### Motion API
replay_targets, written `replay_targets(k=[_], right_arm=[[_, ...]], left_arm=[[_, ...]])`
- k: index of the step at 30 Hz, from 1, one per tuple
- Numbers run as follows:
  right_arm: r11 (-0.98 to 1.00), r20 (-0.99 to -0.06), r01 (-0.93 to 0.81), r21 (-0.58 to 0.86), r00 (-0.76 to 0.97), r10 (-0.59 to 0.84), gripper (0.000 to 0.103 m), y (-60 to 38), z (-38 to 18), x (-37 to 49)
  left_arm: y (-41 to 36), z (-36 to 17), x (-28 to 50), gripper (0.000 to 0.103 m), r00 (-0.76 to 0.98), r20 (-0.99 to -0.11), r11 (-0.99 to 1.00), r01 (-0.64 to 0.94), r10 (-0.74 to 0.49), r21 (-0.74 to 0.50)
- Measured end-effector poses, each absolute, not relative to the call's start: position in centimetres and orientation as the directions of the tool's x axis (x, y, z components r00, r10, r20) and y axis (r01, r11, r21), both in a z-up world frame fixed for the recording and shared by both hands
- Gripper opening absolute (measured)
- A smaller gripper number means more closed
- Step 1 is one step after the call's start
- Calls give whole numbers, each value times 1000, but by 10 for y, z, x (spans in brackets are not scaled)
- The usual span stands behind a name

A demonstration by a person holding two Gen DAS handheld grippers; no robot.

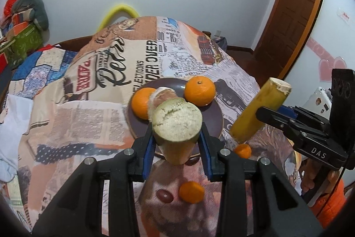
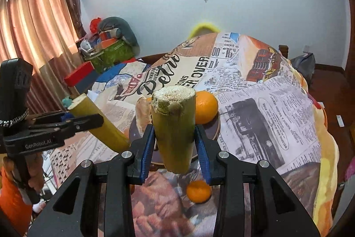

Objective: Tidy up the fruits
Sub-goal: 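Lay the left gripper's banana on the plate while the right gripper lays its banana beside it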

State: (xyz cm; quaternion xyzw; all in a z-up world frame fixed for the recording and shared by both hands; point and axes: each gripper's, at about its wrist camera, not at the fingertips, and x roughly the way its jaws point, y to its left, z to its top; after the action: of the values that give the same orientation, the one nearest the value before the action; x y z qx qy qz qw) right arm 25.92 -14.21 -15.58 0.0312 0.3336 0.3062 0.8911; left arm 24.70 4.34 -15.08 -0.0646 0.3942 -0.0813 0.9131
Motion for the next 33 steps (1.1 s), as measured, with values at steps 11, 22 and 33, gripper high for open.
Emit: replay_targets(k=[11,22,33], right_arm=[[813,-627,-535,228,558,543,33,-130,-176,285],[793,-640,-563,232,525,561,33,-117,-186,310],[762,-644,-583,281,474,600,34,-111,-195,322]], left_arm=[[27,-172,285,36,626,-741,970,127,-242,-209],[21,-182,316,36,618,-747,968,121,-246,-218],[25,-198,335,37,589,-768,965,97,-252,-242]])
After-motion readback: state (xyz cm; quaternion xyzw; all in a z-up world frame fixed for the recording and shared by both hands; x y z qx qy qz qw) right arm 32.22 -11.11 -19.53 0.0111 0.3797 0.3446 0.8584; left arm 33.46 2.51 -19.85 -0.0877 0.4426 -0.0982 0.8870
